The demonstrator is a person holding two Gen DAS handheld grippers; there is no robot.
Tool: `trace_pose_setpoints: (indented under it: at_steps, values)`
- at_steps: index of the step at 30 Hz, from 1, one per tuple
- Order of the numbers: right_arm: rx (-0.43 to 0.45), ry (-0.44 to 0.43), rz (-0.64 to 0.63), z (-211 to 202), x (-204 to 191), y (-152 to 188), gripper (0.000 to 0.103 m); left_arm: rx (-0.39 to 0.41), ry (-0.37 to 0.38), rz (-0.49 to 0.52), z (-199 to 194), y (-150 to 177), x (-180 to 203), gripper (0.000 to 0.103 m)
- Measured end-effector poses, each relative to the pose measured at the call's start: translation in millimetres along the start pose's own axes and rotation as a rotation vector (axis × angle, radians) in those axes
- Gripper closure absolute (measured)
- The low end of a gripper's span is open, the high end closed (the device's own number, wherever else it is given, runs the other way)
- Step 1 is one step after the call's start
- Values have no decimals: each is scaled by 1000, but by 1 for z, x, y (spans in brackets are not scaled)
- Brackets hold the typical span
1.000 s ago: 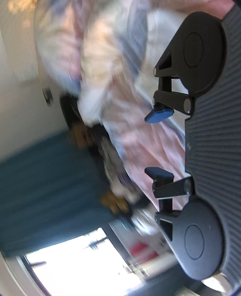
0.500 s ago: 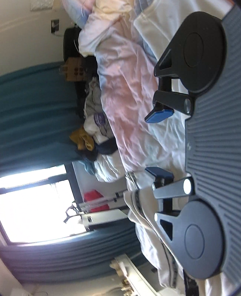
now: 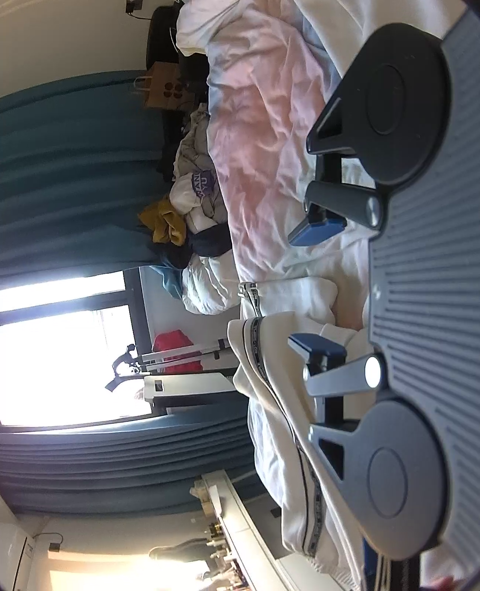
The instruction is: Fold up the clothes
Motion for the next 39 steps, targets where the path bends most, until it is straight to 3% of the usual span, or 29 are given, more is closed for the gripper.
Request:
trace_pose_setpoints:
  at_steps: [7,9,11,17,21,30,35,36,39]
  values:
    - [-3,5,43,5,10,3,47,42,7,44,3,4,10,17]
    - [-11,-2,57,7,12,4,30,50,4,52,4,6,12,15]
    - [-8,-10,69,9,14,4,20,56,0,55,4,8,12,14]
    - [17,-21,86,10,19,0,20,80,-17,38,8,8,9,0]
    - [16,-46,119,17,25,2,20,85,-41,33,13,9,5,0]
    - [5,-91,340,55,75,19,20,77,-68,25,20,12,0,0]
    - [19,-120,451,73,99,21,30,75,-75,37,23,14,2,0]
    - [24,-126,472,75,104,20,39,75,-75,40,24,14,3,0]
    - [26,-166,588,86,123,24,53,74,-79,42,26,15,4,0]
Point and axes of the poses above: each gripper's, at about its wrist camera, not at the fingertips, and z roughly the way its jaws point, x to its right, y to its underside, the point moved 7 cm from there along z, roughly the way its jaws point, and after that the axes turned 14 degrees about -y, right-handed, at the moved point
